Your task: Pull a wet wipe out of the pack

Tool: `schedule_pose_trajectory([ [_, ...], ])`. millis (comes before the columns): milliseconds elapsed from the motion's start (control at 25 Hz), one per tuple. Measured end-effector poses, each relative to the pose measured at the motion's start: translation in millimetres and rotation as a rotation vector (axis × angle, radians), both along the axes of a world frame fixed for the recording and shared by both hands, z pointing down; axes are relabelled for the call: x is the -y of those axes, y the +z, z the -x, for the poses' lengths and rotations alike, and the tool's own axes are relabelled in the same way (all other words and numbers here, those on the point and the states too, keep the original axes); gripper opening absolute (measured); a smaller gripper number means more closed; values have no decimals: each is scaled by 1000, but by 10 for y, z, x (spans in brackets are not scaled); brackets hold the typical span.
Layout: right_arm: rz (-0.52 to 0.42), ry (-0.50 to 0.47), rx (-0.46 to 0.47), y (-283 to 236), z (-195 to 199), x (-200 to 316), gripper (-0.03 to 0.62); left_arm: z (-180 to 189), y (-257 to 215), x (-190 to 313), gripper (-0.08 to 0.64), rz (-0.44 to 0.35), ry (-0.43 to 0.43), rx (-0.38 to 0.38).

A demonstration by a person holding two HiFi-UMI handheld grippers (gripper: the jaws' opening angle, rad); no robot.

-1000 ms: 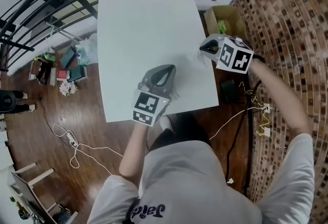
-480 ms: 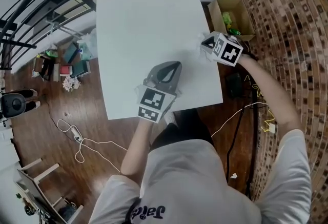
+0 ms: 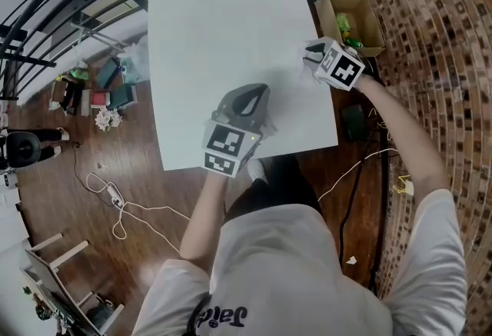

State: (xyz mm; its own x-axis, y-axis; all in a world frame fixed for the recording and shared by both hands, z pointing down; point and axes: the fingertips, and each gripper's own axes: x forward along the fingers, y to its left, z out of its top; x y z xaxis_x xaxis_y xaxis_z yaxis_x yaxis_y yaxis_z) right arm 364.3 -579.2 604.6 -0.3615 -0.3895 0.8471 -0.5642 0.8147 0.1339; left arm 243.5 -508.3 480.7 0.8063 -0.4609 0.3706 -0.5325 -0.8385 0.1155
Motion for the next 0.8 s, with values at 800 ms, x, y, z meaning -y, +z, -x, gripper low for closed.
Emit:
schedule_pose_trajectory([
  [800,-471,-74,147,-2529,964,-1281,-8,985,-1499,-725,15,-224,-93,-151],
])
